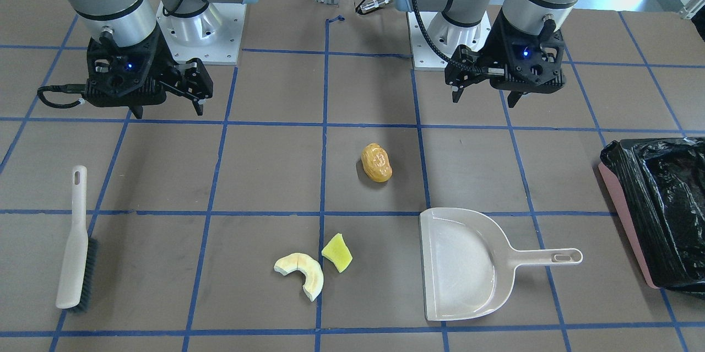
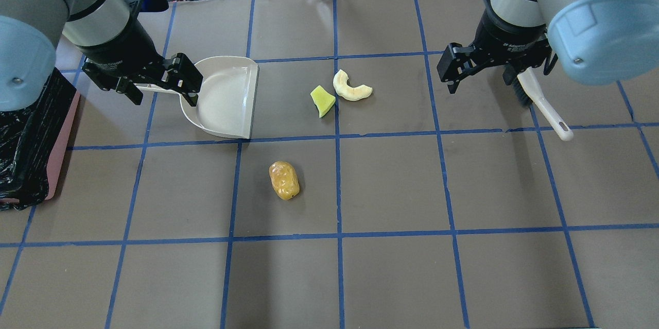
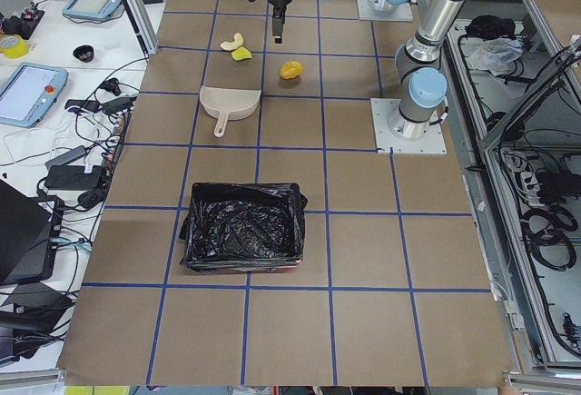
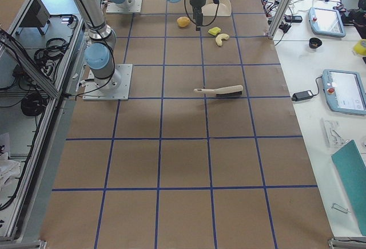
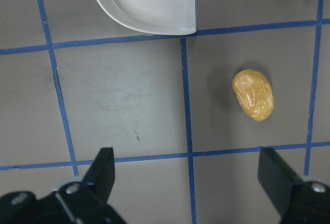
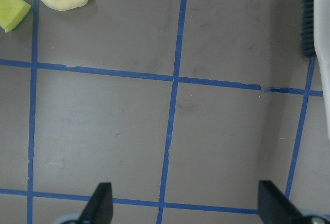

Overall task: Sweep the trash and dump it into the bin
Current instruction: 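Release the beige dustpan with the left gripper and lift away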

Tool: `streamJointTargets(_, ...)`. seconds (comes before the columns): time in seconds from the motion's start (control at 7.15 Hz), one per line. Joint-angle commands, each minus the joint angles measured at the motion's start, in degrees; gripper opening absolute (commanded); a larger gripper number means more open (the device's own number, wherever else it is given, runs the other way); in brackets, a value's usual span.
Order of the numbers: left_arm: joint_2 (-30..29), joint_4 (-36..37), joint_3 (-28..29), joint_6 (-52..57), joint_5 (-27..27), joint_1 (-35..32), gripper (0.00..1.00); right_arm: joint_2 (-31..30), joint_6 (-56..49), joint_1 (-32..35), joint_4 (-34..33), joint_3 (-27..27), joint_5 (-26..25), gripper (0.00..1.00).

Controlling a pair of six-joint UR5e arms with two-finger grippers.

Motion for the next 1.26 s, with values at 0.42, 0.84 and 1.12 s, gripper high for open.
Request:
streamJointTargets(0.42, 0.13, 0.00, 0.00, -0.01, 0.18, 0.44, 1.00, -0.39, 0.00, -0.17, -0.24, -0.27, 0.08, 1.00)
streamJointTargets(0.84, 0.13, 0.00, 0.09, -0.09, 0.18, 0.44, 1.00, -0.39, -0.09, 0.09, 0.11, -0.09, 0.08, 1.00)
streamJointTargets(1.12, 0.04, 0.00, 0.18, 0.08, 0.18, 0.53, 1.00, -0.39, -0.09, 0.00, 0.20, -0.09, -0.01, 1.00)
